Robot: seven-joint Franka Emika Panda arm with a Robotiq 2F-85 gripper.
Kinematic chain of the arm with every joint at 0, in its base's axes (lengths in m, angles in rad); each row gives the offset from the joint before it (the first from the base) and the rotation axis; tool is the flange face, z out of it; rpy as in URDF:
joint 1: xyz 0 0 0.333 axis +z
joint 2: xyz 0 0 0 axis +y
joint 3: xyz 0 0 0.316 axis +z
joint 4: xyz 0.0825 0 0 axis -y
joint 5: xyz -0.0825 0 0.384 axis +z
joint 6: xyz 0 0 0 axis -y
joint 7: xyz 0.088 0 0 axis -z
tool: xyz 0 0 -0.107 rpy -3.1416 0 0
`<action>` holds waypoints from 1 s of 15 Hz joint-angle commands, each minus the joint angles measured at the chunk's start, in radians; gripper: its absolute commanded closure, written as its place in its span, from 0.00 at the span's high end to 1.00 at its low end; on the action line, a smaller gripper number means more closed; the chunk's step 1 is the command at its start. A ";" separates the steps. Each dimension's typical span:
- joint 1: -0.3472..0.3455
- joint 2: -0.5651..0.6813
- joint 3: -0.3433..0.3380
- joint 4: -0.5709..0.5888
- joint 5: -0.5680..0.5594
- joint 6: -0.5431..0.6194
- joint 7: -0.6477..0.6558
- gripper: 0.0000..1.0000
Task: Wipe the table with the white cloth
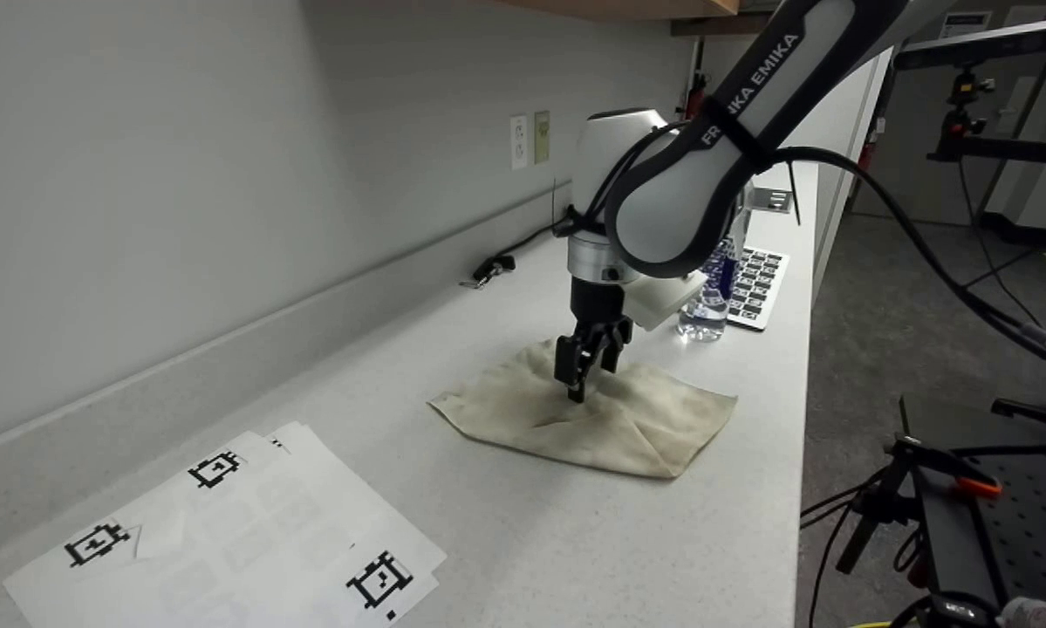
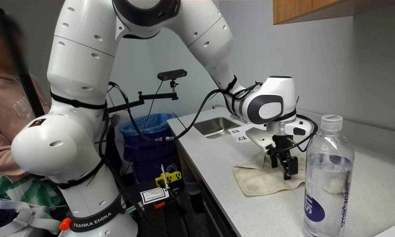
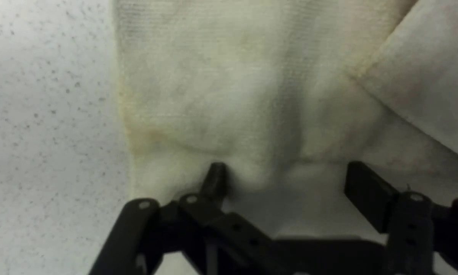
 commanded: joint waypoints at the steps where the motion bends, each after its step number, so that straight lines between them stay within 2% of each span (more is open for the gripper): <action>1: -0.011 0.033 0.001 0.035 0.015 0.015 -0.019 0.52; 5: -0.009 0.024 -0.007 0.037 0.011 0.022 -0.009 0.20; 8: -0.003 0.010 -0.018 0.034 0.000 0.025 -0.001 0.01; 15: 0.007 0.026 -0.063 0.055 -0.054 0.066 0.012 0.01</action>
